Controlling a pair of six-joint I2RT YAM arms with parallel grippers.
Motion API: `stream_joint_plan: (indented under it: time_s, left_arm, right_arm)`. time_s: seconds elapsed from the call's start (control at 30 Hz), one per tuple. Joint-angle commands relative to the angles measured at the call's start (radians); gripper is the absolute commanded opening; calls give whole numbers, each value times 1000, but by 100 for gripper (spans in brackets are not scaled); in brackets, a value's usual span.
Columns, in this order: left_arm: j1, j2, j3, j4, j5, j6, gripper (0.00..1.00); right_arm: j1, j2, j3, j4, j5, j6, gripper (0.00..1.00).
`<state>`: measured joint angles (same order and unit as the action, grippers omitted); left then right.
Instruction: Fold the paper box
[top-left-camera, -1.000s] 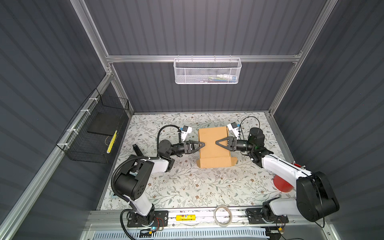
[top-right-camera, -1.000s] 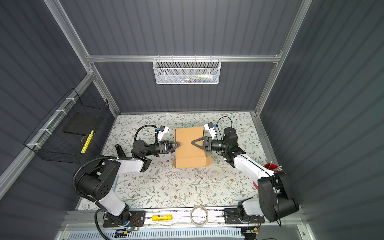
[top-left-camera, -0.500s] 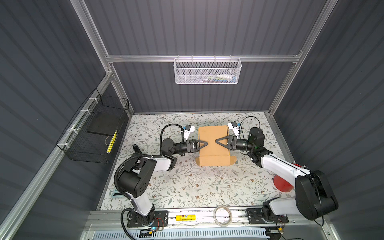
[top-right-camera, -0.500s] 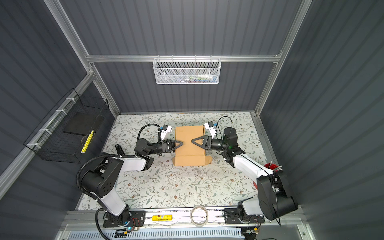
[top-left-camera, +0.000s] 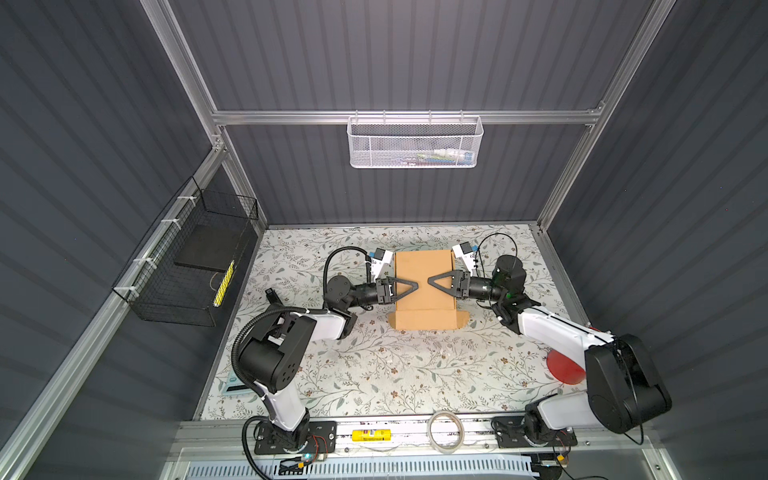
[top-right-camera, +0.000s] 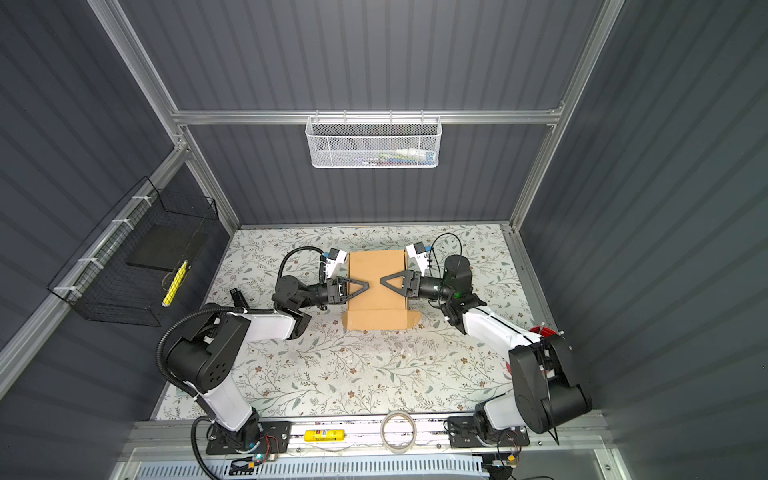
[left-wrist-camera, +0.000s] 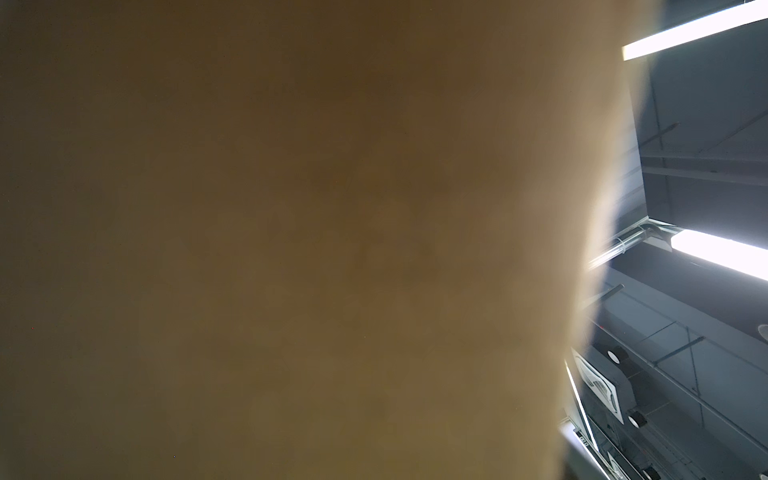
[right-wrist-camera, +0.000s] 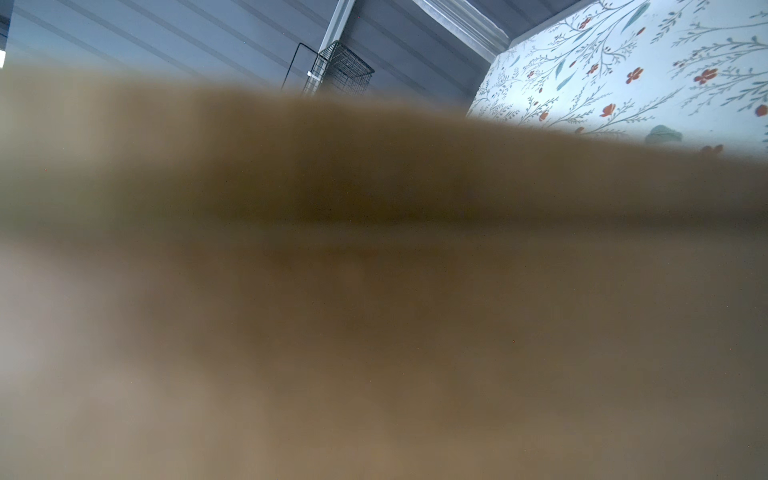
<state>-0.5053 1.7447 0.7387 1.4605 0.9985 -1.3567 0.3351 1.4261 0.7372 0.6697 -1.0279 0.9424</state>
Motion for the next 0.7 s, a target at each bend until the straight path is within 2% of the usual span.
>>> stream_joint_plan:
  time_s: [0.0, 0.2, 0.4, 0.67]
  left_arm:
    - [-16, 8, 40, 69, 6, -1, 79]
    - [-16, 11, 46, 69, 3, -3, 74]
    - [-17, 14, 49, 69, -7, -2, 61]
    - [-16, 14, 61, 69, -22, -6, 58]
  right_arm:
    - [9, 16, 14, 11, 30, 6, 55]
    - [15, 20, 16, 18, 33, 9, 55]
    - [19, 22, 13, 27, 36, 12, 55]
    - [22, 16, 7, 28, 36, 9, 55]
